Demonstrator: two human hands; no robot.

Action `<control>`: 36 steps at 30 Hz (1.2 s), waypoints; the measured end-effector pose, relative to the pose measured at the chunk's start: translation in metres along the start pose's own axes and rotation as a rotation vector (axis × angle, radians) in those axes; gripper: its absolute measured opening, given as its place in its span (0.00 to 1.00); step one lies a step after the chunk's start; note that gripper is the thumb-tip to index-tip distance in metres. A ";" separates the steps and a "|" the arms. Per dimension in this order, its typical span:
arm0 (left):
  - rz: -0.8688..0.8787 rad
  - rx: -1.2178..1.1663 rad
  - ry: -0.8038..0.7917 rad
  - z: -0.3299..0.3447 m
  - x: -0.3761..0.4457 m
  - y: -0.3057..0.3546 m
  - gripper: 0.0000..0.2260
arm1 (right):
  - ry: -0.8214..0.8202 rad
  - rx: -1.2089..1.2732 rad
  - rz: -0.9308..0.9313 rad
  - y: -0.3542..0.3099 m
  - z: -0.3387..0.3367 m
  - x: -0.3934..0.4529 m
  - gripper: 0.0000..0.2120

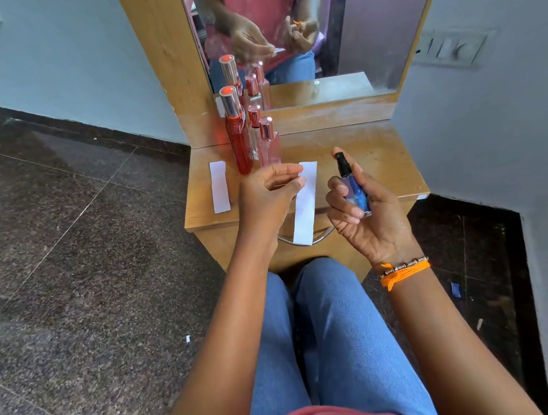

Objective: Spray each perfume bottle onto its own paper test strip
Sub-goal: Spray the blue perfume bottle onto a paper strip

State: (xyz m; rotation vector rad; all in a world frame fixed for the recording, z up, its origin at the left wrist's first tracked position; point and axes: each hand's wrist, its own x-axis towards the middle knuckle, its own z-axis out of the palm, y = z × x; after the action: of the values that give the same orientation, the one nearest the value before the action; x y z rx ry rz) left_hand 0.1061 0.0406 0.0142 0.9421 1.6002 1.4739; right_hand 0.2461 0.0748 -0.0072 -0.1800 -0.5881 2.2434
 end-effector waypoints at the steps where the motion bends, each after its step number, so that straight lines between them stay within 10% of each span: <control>1: 0.005 -0.002 0.000 0.000 0.000 0.001 0.08 | 0.003 0.001 0.000 0.000 0.000 0.000 0.14; 17: -0.056 -0.043 -0.049 0.001 -0.001 -0.001 0.13 | 0.402 -1.250 -0.307 -0.001 0.020 0.015 0.10; 36: -0.087 -0.139 -0.083 0.005 0.001 -0.009 0.14 | 0.448 -1.477 -0.353 0.001 0.016 0.018 0.12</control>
State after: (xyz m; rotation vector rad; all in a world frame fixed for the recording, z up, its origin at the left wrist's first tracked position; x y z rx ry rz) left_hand 0.1096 0.0429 0.0053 0.8333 1.4416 1.4467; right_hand 0.2283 0.0816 0.0070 -1.1393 -1.7112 0.9801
